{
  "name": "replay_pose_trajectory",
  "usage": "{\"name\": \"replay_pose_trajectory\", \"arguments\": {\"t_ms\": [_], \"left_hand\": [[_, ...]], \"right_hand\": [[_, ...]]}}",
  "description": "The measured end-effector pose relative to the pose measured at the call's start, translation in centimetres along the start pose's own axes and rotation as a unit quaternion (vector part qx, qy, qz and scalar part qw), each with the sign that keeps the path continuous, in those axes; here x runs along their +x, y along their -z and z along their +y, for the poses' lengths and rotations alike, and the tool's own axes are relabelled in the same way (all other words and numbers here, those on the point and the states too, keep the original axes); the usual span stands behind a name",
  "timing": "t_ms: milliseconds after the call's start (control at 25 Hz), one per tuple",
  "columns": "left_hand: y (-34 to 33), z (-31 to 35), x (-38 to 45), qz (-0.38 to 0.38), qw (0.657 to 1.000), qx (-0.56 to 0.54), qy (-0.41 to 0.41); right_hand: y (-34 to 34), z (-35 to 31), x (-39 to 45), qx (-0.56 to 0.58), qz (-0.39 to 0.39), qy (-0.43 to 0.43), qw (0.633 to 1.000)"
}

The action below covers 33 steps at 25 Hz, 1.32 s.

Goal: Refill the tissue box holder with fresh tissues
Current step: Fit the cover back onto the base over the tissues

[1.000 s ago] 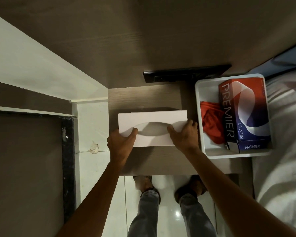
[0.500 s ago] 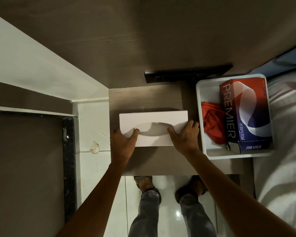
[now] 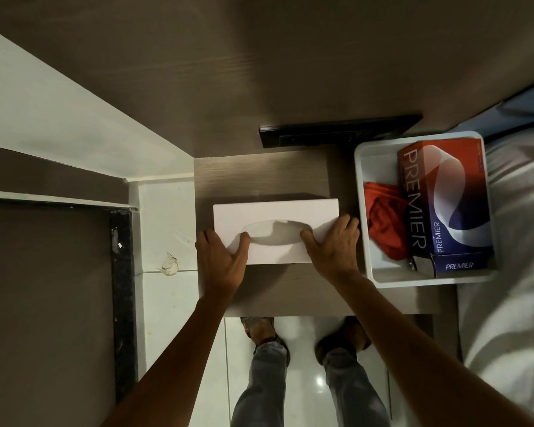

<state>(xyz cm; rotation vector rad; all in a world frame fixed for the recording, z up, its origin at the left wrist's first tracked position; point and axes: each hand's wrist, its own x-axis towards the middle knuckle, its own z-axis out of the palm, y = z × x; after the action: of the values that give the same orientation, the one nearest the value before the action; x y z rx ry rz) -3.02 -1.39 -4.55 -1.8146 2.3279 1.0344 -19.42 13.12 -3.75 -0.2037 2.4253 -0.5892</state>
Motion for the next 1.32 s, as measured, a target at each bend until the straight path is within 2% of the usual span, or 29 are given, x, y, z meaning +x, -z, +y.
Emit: {"name": "replay_pose_trajectory", "arguments": {"t_ms": [120, 240, 440, 520, 720, 920, 1200, 1320], "left_hand": [[0.0, 0.0, 0.3, 0.003, 0.999, 0.035, -0.025], [-0.2, -0.1, 0.4, 0.014, 0.997, 0.068, -0.042], [-1.6, -0.9, 0.1, 0.118, 0.987, 0.019, -0.106], [-2.0, -1.1, 0.2, 0.135, 0.984, 0.012, -0.113], [-1.8, -1.0, 0.1, 0.125, 0.987, 0.005, -0.103], [-1.3, -0.2, 0.0, 0.024, 0.999, -0.035, 0.014], [-0.5, 3.7, 2.2, 0.022, 0.998, -0.062, 0.008], [-0.4, 2.8, 2.6, 0.006, 0.998, -0.06, -0.01]], "right_hand": [[-0.2, -0.2, 0.3, -0.016, 0.001, -0.006, 1.0], [-0.5, -0.2, 0.1, -0.024, 0.035, 0.001, 0.999], [-1.0, 0.7, 0.0, -0.016, 0.046, 0.054, 0.997], [-1.3, 1.0, 0.1, 0.008, 0.059, 0.071, 0.996], [-1.2, 1.2, -0.1, 0.082, 0.089, 0.095, 0.988], [-0.8, 0.9, 0.1, 0.099, 0.046, 0.069, 0.992], [0.7, -1.1, 3.1, 0.102, 0.026, 0.069, 0.992], [1.5, -1.6, 1.6, 0.11, 0.054, 0.085, 0.989]]}}
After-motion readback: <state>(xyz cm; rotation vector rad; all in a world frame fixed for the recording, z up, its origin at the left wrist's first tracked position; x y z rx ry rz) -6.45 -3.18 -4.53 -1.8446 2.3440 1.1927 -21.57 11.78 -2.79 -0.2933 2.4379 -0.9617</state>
